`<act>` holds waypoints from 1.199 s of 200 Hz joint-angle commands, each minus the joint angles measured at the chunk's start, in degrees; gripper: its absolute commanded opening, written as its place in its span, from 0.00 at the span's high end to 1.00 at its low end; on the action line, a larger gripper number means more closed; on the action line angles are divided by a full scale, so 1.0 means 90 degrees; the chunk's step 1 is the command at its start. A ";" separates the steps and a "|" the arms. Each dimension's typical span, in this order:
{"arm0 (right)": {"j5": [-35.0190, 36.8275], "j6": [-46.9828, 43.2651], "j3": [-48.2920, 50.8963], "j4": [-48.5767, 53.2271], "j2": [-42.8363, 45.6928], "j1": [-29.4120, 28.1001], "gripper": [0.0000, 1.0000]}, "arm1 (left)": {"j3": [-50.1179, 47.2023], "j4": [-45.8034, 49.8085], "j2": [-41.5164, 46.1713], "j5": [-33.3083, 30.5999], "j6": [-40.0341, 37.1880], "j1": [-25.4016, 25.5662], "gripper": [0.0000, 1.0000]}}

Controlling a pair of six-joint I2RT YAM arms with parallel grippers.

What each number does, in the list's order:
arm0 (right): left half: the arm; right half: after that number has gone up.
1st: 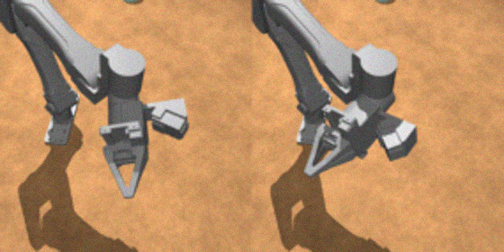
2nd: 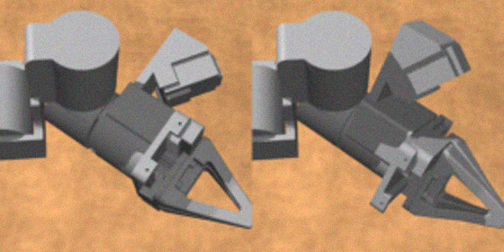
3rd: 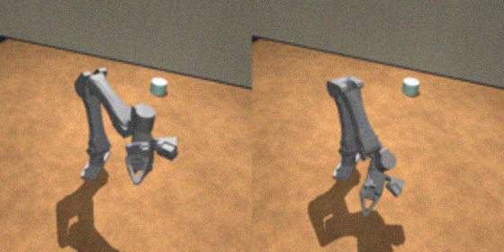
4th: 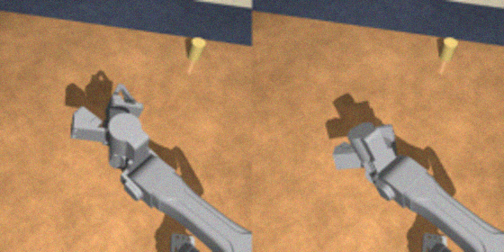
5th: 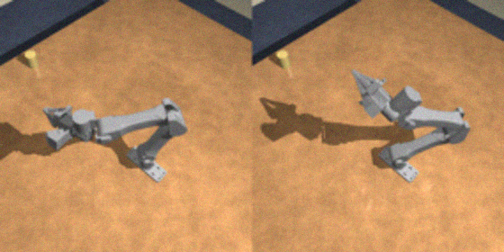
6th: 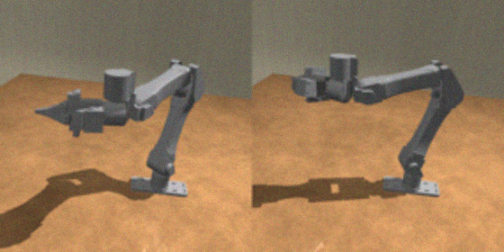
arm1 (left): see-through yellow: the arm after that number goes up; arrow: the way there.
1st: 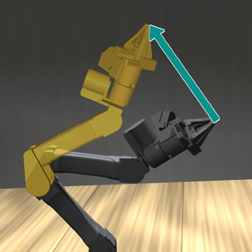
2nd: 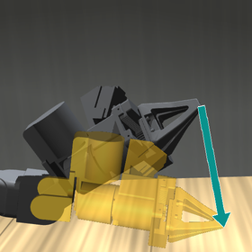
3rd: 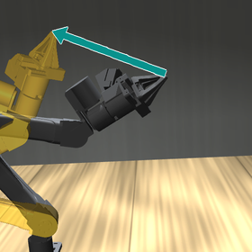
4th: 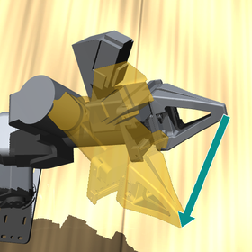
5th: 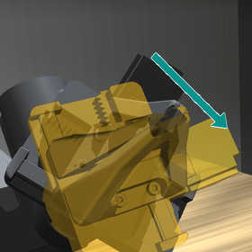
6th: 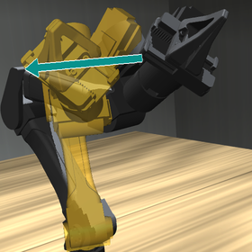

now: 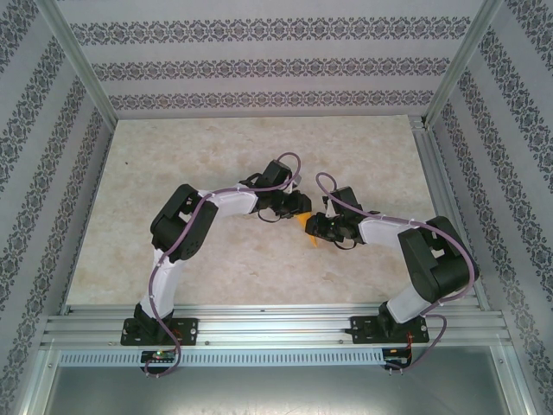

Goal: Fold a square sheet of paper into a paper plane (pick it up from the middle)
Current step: Fold the wing for the fifth time at the center of the table.

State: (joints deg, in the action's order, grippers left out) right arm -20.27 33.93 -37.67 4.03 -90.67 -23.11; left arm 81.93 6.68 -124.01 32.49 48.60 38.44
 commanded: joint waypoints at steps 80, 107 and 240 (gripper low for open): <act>-0.0056 0.0077 0.0084 -0.0082 0.0193 0.0117 0.74 | 0.0211 0.0314 -0.0263 -0.0085 -0.0262 0.0074 0.71; 0.0017 0.0068 0.0094 -0.0062 0.0094 0.0119 0.81 | 0.0249 0.0324 -0.0278 -0.0065 -0.0271 0.0072 0.71; -0.0238 0.0270 0.0396 -0.0666 0.0013 0.0243 1.00 | 0.0526 0.0458 -0.0247 0.0164 -0.0442 0.0067 0.71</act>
State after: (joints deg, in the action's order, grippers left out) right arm -20.29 35.03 -35.70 1.04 -90.80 -21.78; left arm 85.36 9.56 -126.74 33.21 46.46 38.44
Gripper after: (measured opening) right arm 0.047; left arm 0.290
